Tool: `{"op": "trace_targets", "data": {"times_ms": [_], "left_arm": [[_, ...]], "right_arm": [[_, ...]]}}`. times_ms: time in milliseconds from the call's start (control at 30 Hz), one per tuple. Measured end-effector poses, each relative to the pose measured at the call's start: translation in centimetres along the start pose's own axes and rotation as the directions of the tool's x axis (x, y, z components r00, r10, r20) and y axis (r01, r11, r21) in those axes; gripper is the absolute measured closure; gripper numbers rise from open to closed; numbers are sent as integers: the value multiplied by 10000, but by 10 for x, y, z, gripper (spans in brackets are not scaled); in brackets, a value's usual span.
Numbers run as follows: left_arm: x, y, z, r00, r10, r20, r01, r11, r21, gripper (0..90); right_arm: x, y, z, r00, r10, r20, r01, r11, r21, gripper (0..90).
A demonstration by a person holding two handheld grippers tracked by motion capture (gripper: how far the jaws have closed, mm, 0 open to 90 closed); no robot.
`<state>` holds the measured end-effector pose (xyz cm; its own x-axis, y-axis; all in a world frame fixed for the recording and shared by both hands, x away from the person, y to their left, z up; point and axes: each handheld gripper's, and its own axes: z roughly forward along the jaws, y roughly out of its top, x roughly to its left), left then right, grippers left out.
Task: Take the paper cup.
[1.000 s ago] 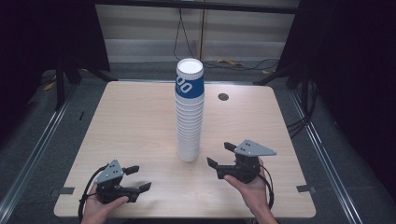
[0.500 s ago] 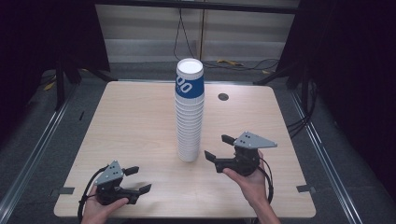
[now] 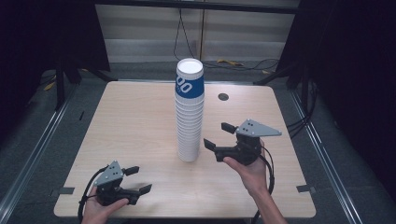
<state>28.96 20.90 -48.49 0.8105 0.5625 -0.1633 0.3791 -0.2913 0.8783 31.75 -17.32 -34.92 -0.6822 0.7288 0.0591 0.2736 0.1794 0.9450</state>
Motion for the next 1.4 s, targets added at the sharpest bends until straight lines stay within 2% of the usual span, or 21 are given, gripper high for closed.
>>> {"op": "trace_targets", "data": {"times_ms": [300,700,1000,1100,1400], "left_arm": [[-1,0,1,9999,3,130,-4,10000,73,174],[-1,-1,2,9998,-6,176,5,10000,79,175],[-1,-1,2,9998,36,191,-38,9999,111,175],[-1,-1,2,9998,51,173,-53,9999,113,175],[0,-2,2,9999,28,149,-30,9999,169,176]], "right_arm": [[5,24,8,9989,-179,-434,168,9995,-255,182],[0,54,11,9970,-331,-692,296,9982,-514,140],[2,62,14,9956,-334,-872,264,9964,-801,139],[-1,71,14,9949,-368,-939,276,9949,-972,139],[-4,92,20,9921,-478,-1158,385,9959,-813,138]]}}
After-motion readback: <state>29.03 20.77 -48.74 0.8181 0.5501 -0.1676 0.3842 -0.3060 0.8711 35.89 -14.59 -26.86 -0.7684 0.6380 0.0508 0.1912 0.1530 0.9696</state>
